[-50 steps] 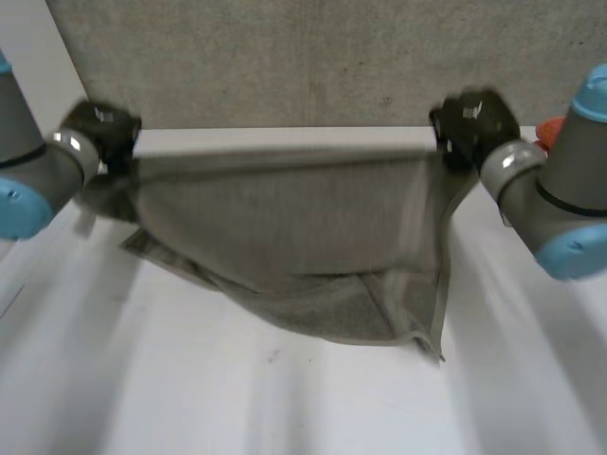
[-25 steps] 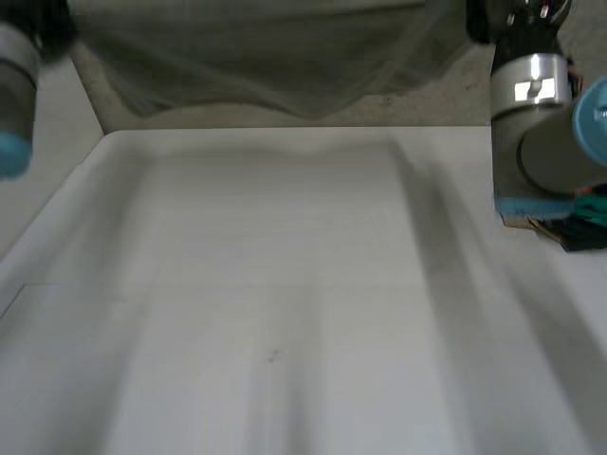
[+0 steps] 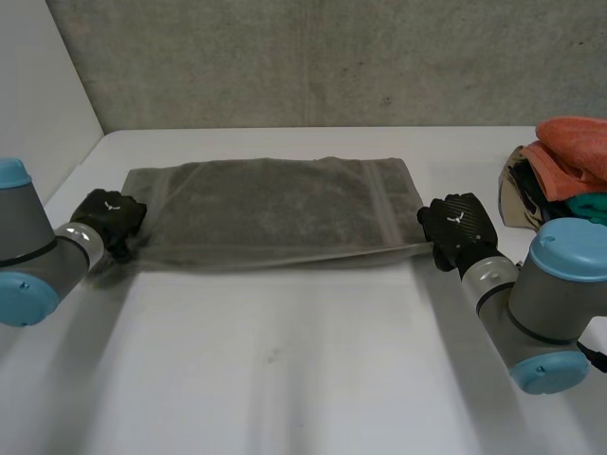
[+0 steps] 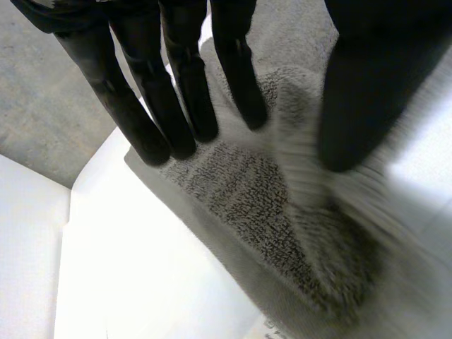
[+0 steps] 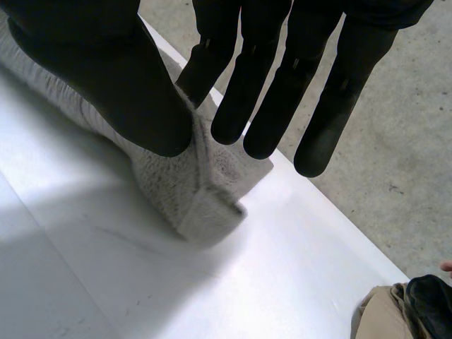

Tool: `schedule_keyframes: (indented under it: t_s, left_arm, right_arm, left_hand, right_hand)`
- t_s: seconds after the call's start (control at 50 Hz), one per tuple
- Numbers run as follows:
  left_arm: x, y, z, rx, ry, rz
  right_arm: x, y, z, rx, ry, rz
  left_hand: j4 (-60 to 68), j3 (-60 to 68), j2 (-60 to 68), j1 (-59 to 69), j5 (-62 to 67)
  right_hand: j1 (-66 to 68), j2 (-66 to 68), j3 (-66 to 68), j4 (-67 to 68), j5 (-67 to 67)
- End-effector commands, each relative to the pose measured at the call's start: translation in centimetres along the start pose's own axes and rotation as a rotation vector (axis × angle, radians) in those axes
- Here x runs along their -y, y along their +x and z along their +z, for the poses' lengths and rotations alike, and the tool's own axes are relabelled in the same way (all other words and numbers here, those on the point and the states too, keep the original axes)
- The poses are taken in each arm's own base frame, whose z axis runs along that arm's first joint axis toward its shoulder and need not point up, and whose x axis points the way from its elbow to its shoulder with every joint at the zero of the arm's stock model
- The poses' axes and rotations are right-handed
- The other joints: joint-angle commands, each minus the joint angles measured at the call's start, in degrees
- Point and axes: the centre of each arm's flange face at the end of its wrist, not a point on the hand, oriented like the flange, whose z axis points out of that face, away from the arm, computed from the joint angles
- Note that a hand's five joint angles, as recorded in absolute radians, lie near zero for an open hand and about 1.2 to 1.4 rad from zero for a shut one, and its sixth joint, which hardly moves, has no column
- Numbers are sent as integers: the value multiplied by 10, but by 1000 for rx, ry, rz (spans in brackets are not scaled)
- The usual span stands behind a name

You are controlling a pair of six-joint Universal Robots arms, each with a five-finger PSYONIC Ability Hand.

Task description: Fold the laundry.

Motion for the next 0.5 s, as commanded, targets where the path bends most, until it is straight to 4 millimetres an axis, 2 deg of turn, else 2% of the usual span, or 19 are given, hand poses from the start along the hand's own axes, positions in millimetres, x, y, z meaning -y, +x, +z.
schedule_keyframes:
  t_s: [0.02, 0.18, 0.3, 0.38, 0.5]
  left_arm:
    - [6, 5, -12, -19, -19, 3]
    - [4, -8, -31, 18, -30, -1]
    - [-10, -23, -47, 16, -87, -35]
    - [-18, -24, -60, -51, -140, -79]
    - [-25, -20, -72, -173, -179, -148]
  right_arm:
    - [8, 0, -4, -2, 17, 16]
    - [14, 8, -3, -25, 30, 15]
    - [11, 13, -2, -34, 16, 18]
    - [9, 10, -3, -27, 9, 12]
    - [9, 7, -3, -21, 8, 12]
  left_hand:
    - [-186, -189, -187, -157, -187]
    - [-222, -224, -222, -192, -223]
    - [-33, -36, -34, -4, -35]
    - [72, 70, 72, 102, 71]
    - [51, 48, 50, 80, 50]
  right_hand:
    - [140, 120, 117, 112, 130]
    - [140, 120, 117, 112, 130]
    - [140, 120, 117, 112, 130]
    - [140, 120, 117, 112, 130]
    - [140, 120, 117, 112, 130]
